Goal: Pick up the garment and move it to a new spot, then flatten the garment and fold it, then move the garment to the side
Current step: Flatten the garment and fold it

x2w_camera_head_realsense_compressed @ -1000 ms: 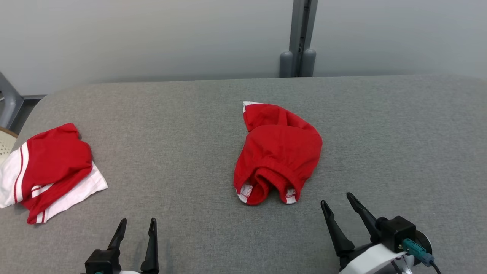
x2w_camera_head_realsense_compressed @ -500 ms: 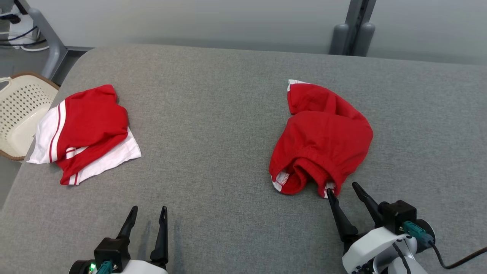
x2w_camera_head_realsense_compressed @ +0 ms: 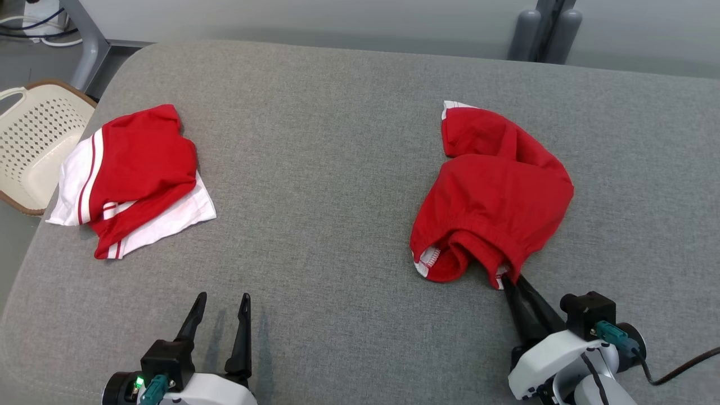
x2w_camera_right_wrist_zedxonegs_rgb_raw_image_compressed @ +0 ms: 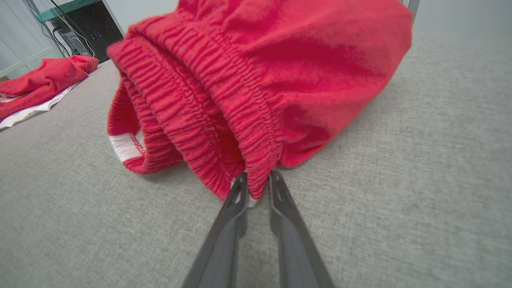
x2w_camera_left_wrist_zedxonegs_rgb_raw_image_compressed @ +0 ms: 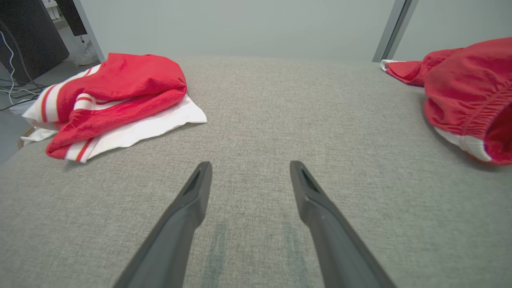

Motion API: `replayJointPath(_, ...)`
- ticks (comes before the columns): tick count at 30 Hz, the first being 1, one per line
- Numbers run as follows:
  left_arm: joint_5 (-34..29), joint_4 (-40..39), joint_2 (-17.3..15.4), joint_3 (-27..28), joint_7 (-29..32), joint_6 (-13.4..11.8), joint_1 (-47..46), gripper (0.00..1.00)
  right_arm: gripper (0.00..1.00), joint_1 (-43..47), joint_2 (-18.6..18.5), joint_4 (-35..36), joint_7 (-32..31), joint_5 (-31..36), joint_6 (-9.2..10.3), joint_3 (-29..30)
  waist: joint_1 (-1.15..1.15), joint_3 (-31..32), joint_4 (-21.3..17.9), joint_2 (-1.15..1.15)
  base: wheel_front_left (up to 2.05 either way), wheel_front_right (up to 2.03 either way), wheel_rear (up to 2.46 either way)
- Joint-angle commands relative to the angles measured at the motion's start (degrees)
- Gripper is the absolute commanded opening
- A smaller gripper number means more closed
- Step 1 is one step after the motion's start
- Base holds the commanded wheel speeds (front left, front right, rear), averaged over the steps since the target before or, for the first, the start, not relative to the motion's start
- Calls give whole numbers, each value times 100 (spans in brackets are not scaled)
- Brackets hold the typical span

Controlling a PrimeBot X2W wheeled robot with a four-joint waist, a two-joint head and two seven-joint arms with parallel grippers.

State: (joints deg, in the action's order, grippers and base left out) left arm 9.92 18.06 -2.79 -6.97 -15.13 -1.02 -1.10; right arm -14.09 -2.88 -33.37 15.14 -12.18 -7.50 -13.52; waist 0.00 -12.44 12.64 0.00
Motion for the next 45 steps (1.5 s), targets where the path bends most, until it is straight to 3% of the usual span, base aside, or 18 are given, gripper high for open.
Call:
replayJointPath(1, -6, -3, -20, 14, -3, 24, -90, 100, 0, -49, -22, 45, 0, -43, 1, -26, 0, 16, -16, 0, 0, 0, 0)
replayJointPath(6, -10, 33, -20, 4, -3, 27, -4, 100, 0, 55, -24, 383, 1, -169, 1, 26, 0, 174, -102, 0, 0, 0, 0)
replayJointPath(14, -41, 91, -19, 46, -3, 90, 175, 100, 0, 37, -138, 1318, 0, -307, 1, 650, 0, 555, -354, 0, 0, 0, 0)
replayJointPath(21, -61, 148, -19, 27, -3, 145, 285, 100, 0, -360, -426, 2045, 0, -364, 1, 1320, 0, 844, -638, 0, 0, 0, 0)
replayJointPath(25, 6, 172, -23, -41, -3, 130, 269, 100, 0, -598, -615, 2322, 0, -243, 1, 1413, 0, 893, -708, 0, 0, 0, 0)
replayJointPath(31, 101, 227, -24, -214, -3, 124, 276, 100, 0, -854, -658, 2282, 0, -231, 1, 912, 0, 894, -555, 0, 0, 0, 0)
replayJointPath(37, 73, 281, -16, -178, -3, 95, 322, 100, 0, -1402, -353, 2700, 0, -505, 1, 79, 0, 912, -238, 0, 0, 0, 0)
replayJointPath(41, 28, 310, -19, -86, -3, 115, 379, 100, 0, -1513, -270, 2986, 0, -615, 1, -109, 0, 915, -196, 0, 0, 0, 0)
replayJointPath(45, 66, 311, -19, -133, -3, 141, 354, 100, 0, -1183, -475, 2741, 0, -530, 1, -166, 0, 848, -219, 0, 0, 0, 0)
